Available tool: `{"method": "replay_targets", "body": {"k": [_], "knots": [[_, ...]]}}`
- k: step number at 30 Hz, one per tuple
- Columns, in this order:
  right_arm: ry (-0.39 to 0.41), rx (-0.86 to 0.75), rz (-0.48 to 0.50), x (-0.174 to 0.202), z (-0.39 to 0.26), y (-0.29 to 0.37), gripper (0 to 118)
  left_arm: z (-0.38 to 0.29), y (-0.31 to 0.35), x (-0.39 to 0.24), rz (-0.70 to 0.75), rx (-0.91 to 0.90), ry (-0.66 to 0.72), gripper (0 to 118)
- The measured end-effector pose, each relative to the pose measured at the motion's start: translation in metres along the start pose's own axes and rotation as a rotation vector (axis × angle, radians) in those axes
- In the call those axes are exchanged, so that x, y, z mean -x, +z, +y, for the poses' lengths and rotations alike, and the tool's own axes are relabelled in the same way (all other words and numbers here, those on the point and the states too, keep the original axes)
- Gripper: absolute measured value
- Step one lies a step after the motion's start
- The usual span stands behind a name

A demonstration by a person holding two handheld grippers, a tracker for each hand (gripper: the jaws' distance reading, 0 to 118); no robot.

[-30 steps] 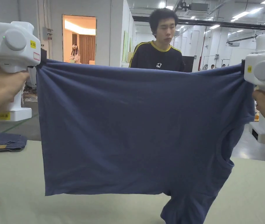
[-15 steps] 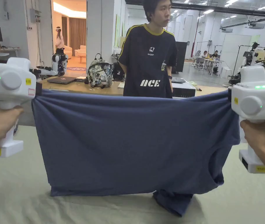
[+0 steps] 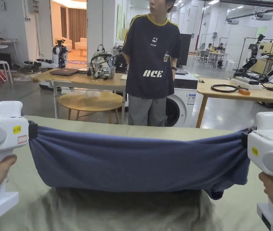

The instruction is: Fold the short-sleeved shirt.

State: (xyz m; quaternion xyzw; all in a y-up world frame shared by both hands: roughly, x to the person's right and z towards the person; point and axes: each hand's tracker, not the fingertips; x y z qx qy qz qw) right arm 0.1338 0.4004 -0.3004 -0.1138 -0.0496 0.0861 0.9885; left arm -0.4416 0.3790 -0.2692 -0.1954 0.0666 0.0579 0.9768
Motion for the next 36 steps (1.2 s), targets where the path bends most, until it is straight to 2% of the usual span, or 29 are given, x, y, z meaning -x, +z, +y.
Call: {"method": "replay_targets", "body": {"k": [10, 17, 18, 21, 24, 25, 27, 32, 36], "knots": [[0.007, 0.123, 0.043, 0.0, -0.087, 0.082, 0, -0.1, 0.071, 0.022, -0.041, 0.095, 0.033, 0], [-0.014, 0.285, 0.09, -0.005, -0.149, 0.114, 0, -0.179, 0.088, 0.03, -0.04, 0.299, 0.036, 0], [0.009, 0.326, 0.098, -0.004, -0.158, 0.117, 0, -0.19, 0.087, 0.032, -0.041, 0.342, 0.031, 0], [0.02, 0.4, 0.096, -0.003, -0.185, 0.122, 0, -0.219, 0.08, 0.035, -0.04, 0.426, 0.012, 0], [0.072, 0.51, 0.113, -0.001, -0.215, 0.119, 0, -0.242, 0.071, 0.037, -0.023, 0.492, 0.007, 0], [0.064, 0.535, 0.115, -0.001, -0.225, 0.116, 0, -0.247, 0.068, 0.036, -0.021, 0.506, 0.001, 0], [0.115, 0.596, 0.117, 0.001, -0.245, 0.108, 0, -0.256, 0.06, 0.036, -0.016, 0.543, -0.015, 0], [0.153, 0.714, 0.136, 0.003, -0.281, 0.087, 0, -0.273, 0.047, 0.033, 0.0, 0.623, -0.028, 0], [0.12, 0.749, 0.154, 0.004, -0.295, 0.077, 0, -0.274, 0.047, 0.034, -0.003, 0.615, -0.013, 0]]}}
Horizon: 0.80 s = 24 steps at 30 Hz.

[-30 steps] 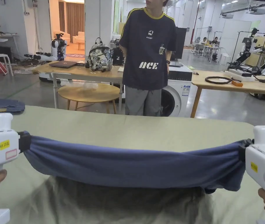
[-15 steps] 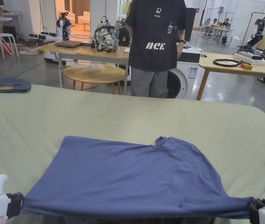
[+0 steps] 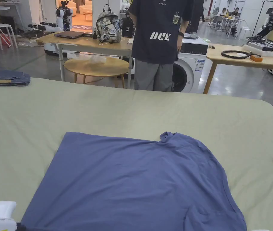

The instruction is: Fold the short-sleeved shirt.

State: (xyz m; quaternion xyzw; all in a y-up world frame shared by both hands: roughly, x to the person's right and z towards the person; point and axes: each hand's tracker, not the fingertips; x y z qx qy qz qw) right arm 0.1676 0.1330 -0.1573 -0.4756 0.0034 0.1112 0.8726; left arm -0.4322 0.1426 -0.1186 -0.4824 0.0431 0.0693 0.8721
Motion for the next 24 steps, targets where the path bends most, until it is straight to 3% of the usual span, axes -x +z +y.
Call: {"method": "replay_targets", "body": {"k": [4, 5, 7, 10, 13, 21, 23, 24], "knots": [[-0.027, 0.005, -0.03, -0.001, 0.01, 0.01, 8, 0.004, 0.011, 0.003, -0.028, -0.012, 0.035, 2], [-0.045, 0.004, -0.085, -0.002, 0.014, 0.016, 21, 0.006, 0.016, 0.003, -0.018, -0.031, 0.049, 8], [-0.103, -0.033, -0.091, -0.01, 0.022, 0.029, 62, 0.012, 0.029, 0.001, -0.001, -0.099, 0.051, 34], [-0.162, -0.113, -0.064, -0.013, 0.039, 0.051, 68, 0.027, 0.044, -0.007, 0.003, -0.18, 0.025, 39], [-0.139, -0.202, -0.057, 0.0, 0.059, 0.064, 68, 0.043, 0.052, -0.018, 0.01, -0.257, 0.024, 39], [-0.205, -0.646, -0.015, 0.063, 0.082, 0.09, 67, 0.074, 0.063, -0.073, -0.006, -0.551, -0.054, 39], [-0.218, -0.705, -0.011, 0.075, 0.087, 0.095, 64, 0.077, 0.066, -0.087, 0.013, -0.606, -0.076, 32], [-0.227, -0.727, -0.005, 0.079, 0.09, 0.098, 56, 0.078, 0.068, -0.094, 0.025, -0.635, -0.086, 25]]}}
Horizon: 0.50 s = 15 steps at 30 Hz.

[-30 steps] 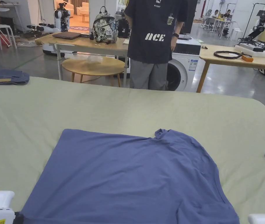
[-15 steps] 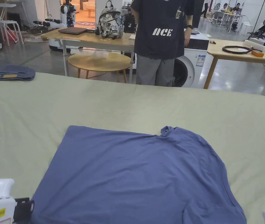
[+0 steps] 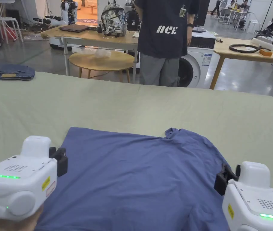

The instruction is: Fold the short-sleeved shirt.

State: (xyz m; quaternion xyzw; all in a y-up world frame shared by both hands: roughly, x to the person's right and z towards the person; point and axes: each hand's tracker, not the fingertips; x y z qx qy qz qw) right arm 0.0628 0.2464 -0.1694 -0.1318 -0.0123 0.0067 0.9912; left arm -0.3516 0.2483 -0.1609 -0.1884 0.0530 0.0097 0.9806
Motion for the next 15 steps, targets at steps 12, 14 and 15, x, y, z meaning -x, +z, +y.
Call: {"method": "replay_targets", "body": {"k": [12, 14, 15], "knots": [[-0.036, -0.037, 0.055, 0.027, 0.001, 0.002, 0, -0.001, 0.017, -0.014, 0.014, -0.01, 0.01, 0], [-0.036, -0.031, 0.064, 0.024, -0.001, 0.0, 0, -0.004, 0.017, -0.001, -0.003, 0.096, 0.033, 0], [-0.034, -0.024, 0.062, 0.024, -0.001, 0.0, 0, -0.007, 0.018, 0.008, -0.008, 0.146, 0.038, 0]]}}
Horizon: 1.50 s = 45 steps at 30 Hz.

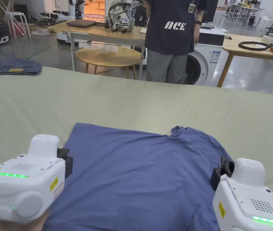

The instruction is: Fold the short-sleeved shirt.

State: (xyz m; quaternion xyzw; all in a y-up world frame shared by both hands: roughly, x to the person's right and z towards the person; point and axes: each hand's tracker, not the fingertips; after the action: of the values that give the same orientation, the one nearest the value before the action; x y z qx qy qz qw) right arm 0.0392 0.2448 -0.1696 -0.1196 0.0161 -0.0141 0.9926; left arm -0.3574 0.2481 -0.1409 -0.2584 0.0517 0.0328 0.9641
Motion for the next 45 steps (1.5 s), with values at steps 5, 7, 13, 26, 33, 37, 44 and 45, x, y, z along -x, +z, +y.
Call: {"method": "replay_targets", "body": {"k": [5, 7, 13, 26, 33, 37, 44, 45], "knots": [[0.0, 0.049, 0.0, -0.006, -0.008, -0.008, 0, -0.022, -0.002, 0.046, -0.047, 0.241, 0.073, 0], [0.003, 0.074, 0.001, -0.006, -0.012, -0.011, 0, -0.032, -0.004, 0.061, -0.08, 0.308, 0.118, 0], [0.014, 0.128, 0.013, -0.004, -0.022, -0.016, 0, -0.06, -0.02, 0.087, -0.013, 0.526, 0.138, 11], [0.046, 0.239, -0.001, -0.01, -0.036, -0.021, 0, -0.082, -0.053, 0.061, 0.128, 0.662, -0.011, 58], [0.071, 0.317, -0.005, -0.02, -0.038, -0.017, 0, -0.078, -0.052, 0.046, 0.057, 0.678, -0.085, 15], [0.147, 0.423, -0.041, -0.028, -0.036, -0.016, 0, -0.078, -0.049, 0.046, 0.054, 0.674, -0.082, 0], [0.177, 0.592, -0.09, -0.064, -0.046, -0.018, 57, -0.081, -0.043, 0.055, 0.039, 0.652, -0.029, 0], [0.167, 0.626, -0.103, -0.069, -0.048, -0.018, 57, -0.081, -0.041, 0.055, 0.036, 0.649, -0.022, 0]]}}
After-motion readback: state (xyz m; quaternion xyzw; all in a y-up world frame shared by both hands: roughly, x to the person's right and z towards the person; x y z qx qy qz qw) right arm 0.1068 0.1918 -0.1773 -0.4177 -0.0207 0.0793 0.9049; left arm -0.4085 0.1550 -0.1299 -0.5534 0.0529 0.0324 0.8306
